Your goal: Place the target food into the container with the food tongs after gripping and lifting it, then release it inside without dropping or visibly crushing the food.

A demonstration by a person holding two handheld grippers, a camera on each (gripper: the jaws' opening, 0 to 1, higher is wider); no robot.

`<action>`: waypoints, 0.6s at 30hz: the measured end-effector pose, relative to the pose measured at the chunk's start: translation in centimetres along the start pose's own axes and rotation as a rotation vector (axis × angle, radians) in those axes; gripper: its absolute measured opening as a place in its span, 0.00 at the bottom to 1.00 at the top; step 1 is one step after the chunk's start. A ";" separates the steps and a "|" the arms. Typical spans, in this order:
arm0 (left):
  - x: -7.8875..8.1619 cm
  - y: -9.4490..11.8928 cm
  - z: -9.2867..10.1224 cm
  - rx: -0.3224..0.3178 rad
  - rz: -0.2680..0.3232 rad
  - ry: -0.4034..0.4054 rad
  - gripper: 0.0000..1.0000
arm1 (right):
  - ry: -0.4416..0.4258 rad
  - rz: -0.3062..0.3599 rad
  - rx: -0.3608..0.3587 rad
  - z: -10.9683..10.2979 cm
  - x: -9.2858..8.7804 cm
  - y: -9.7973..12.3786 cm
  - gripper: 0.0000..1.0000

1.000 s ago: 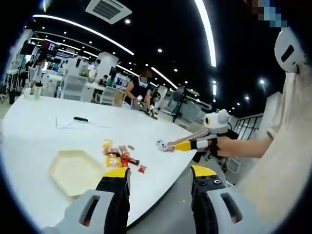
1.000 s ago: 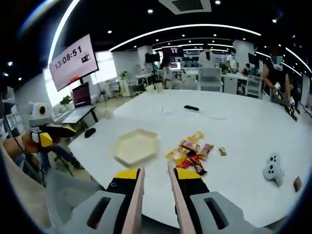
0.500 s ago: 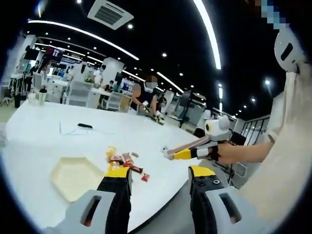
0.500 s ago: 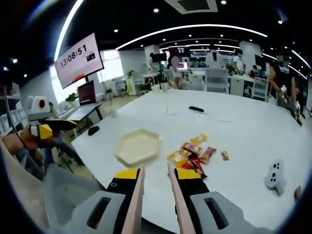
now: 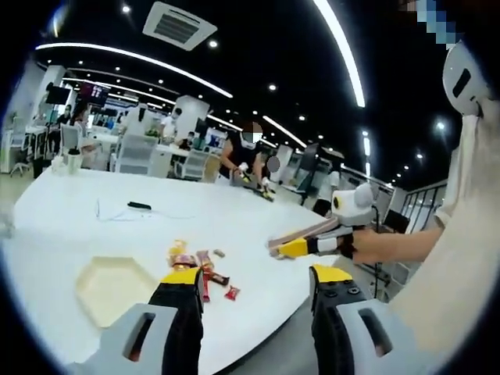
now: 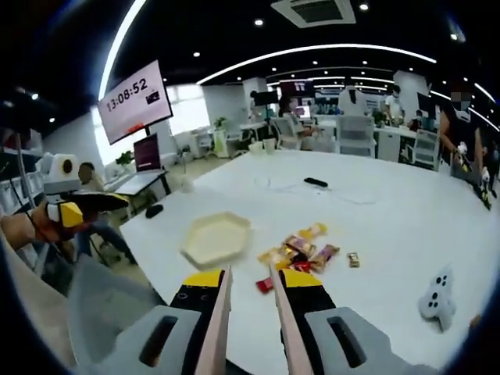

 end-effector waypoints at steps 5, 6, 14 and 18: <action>0.1 -0.1 0.3 0.012 0.015 -0.005 0.56 | -0.006 -0.005 -0.010 0.8 -0.3 -0.2 0.26; 0.1 -0.1 0.1 0.012 0.017 -0.005 0.56 | -0.007 0.000 -0.015 0.8 -0.2 -0.3 0.26; 0.6 1.2 -1.6 0.010 0.032 -0.003 0.55 | 0.016 -0.010 -0.037 0.1 0.4 -2.0 0.26; 1.1 2.9 -3.1 -0.007 0.027 0.003 0.55 | 0.016 -0.010 -0.080 -0.5 1.1 -3.0 0.26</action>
Point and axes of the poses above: the point that each gripper's makers call its tool centre point, and the gripper's own axes: y roughly backward along the fingers, z roughly to its right, x roughly out of its top, the point moved 10 cm from there along y, roughly backward along the fingers, and after that the axes turned 8 degrees about -x, right-handed, at the moved point
